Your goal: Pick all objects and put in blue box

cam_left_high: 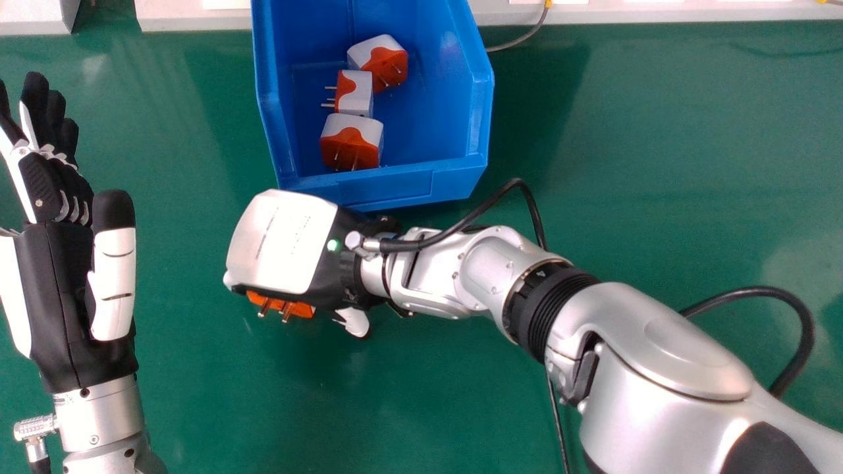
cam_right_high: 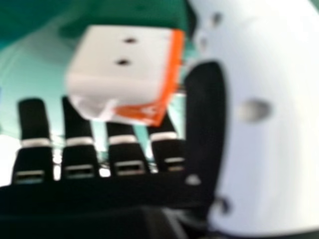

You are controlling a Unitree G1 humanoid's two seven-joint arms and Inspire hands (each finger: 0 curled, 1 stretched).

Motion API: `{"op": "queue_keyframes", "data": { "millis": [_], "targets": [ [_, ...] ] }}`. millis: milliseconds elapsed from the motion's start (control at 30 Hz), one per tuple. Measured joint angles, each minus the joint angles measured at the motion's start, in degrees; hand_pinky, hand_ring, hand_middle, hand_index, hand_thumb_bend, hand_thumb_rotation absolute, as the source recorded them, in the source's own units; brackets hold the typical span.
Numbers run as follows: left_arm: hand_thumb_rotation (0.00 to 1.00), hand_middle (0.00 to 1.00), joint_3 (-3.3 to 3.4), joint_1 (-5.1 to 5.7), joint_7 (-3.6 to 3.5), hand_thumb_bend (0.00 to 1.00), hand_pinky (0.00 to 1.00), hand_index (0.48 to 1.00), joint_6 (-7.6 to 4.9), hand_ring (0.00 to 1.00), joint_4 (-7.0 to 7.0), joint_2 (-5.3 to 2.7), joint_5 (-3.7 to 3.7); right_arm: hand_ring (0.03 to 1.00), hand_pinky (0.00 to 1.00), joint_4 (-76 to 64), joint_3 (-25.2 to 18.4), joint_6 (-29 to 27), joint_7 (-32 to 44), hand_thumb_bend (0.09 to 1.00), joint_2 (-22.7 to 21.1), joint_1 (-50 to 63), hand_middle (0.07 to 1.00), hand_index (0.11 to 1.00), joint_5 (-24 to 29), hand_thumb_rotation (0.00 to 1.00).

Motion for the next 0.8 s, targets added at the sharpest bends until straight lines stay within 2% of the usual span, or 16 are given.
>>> {"op": "queue_keyframes", "data": {
  "millis": [33,100,133,233,267,300,533,633,800],
  "targets": [
    [0.85,1.00,0.01,0.00,-0.01,0.65,1.00,0.936,-0.01,1.00,0.00,0.00,0.00,0.619,0.52,0.0,0.1,0.0,-0.4,0.794,0.0,0.0,0.664,0.640,-0.1,0.07],
    [0.85,1.00,0.02,0.00,-0.12,0.64,1.00,0.937,-0.02,1.00,0.00,0.00,-0.03,0.557,0.47,0.1,0.2,0.0,-0.6,0.698,0.0,0.1,0.614,0.572,-0.2,0.04],
    [0.85,1.00,0.01,0.00,-0.19,0.64,1.00,0.937,-0.03,1.00,0.01,0.01,-0.05,0.557,0.47,0.1,0.1,0.0,-0.5,0.698,0.0,0.2,0.614,0.572,-0.1,0.04],
    [0.84,1.00,0.01,0.00,-0.33,0.64,1.00,0.938,-0.04,1.00,0.02,0.02,-0.27,0.465,0.40,0.1,-0.4,0.0,0.2,0.637,0.0,0.2,0.543,0.547,0.0,0.03],
    [0.84,1.00,0.01,0.00,-0.37,0.64,1.00,0.938,-0.05,1.00,0.02,0.02,-0.42,0.465,0.40,0.1,-0.5,0.0,0.2,0.637,0.0,0.3,0.543,0.547,0.1,0.03],
    [0.84,1.00,0.01,0.00,-0.44,0.63,1.00,0.939,-0.05,1.00,0.03,0.04,-0.52,0.423,0.36,0.1,-0.7,-0.1,0.4,0.616,0.0,0.3,0.529,0.534,0.3,0.02],
    [0.84,1.00,-0.13,0.04,-1.58,0.62,1.00,0.941,-0.04,1.00,0.05,0.35,-1.27,0.408,0.35,0.5,-2.0,-1.2,0.1,0.585,0.0,0.3,0.502,0.523,0.6,0.01],
    [0.84,1.00,-0.13,0.10,-2.00,0.61,1.00,0.943,-0.04,1.00,0.06,0.44,-2.27,0.403,0.35,0.6,-2.6,-1.8,0.1,0.566,-0.1,0.4,0.488,0.514,1.0,0.01],
    [0.85,1.00,-0.20,0.13,-3.12,0.60,1.00,0.946,-0.04,1.00,0.09,0.65,-2.76,0.383,0.33,0.6,-2.8,-1.9,0.2,0.552,-0.1,0.4,0.467,0.513,1.5,0.01]
  ]
}}
